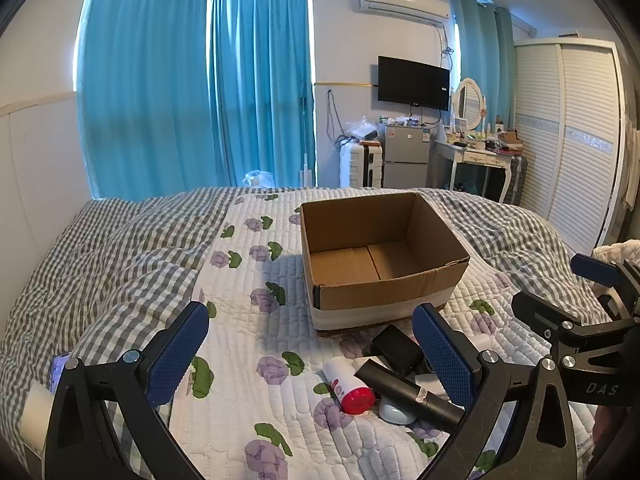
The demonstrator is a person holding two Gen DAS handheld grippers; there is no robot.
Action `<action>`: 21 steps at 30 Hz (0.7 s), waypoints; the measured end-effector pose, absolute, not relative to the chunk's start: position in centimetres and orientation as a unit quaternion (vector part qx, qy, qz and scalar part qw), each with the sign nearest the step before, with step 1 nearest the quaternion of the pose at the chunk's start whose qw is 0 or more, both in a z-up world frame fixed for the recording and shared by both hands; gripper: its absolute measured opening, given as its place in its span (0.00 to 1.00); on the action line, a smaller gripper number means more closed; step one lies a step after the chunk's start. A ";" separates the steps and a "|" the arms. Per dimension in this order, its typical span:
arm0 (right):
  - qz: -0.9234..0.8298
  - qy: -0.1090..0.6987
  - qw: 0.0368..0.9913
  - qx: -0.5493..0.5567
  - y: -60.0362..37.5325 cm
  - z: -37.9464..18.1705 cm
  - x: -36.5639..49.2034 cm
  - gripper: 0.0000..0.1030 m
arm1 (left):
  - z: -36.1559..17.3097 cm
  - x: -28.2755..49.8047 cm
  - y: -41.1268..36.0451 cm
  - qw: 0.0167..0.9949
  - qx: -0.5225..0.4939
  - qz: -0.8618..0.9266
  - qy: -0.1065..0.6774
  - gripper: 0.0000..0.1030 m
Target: Organize rigid objects
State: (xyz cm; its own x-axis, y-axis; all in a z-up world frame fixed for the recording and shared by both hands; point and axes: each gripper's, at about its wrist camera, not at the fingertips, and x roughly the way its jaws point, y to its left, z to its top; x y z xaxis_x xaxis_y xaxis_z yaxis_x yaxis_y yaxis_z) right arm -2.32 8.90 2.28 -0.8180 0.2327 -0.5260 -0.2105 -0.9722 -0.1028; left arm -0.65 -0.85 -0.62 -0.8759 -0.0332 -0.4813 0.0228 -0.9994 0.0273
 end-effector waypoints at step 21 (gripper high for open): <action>0.953 -0.020 0.118 -0.278 8.8 2.2 -2.0 1.00 | -0.6 -0.6 -1.0 0.013 0.249 -0.968 -0.009 1.00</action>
State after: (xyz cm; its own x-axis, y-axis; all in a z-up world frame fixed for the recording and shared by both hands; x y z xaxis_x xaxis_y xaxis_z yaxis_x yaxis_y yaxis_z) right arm -1.97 8.80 2.25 -0.8180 0.2357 -0.5247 -0.2135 -0.9714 -0.1035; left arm -0.64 -1.05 -0.59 -0.8756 -0.0304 -0.4820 0.0218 -0.9995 0.0235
